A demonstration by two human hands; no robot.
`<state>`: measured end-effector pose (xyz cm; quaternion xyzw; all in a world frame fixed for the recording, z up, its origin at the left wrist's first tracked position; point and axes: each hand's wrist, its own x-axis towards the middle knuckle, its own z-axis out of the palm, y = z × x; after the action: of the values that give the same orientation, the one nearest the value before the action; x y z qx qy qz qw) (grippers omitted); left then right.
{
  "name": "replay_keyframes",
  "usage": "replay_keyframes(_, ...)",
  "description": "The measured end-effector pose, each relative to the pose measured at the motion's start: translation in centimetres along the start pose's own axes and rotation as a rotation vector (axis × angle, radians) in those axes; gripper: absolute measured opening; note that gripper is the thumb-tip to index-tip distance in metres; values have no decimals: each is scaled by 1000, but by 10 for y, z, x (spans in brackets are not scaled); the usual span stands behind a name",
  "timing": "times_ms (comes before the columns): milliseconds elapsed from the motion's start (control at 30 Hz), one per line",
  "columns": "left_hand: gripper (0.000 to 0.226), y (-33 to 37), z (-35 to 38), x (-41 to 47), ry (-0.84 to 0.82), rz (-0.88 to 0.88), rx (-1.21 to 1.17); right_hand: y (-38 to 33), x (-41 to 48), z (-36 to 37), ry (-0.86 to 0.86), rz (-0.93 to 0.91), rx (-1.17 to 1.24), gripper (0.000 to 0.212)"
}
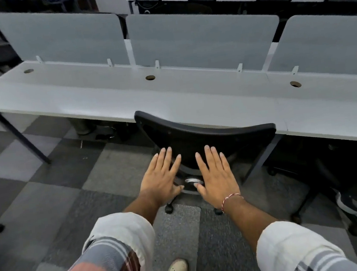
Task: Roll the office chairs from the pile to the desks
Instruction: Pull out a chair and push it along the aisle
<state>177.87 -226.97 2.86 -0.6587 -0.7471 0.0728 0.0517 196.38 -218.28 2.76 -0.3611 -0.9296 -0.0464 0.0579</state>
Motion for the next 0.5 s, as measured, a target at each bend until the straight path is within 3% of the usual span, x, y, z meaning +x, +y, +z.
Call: replay_keyframes(500, 82, -1, 46, -189, -86, -324, -43, -113, -48, 14, -137, -414, 46, 89)
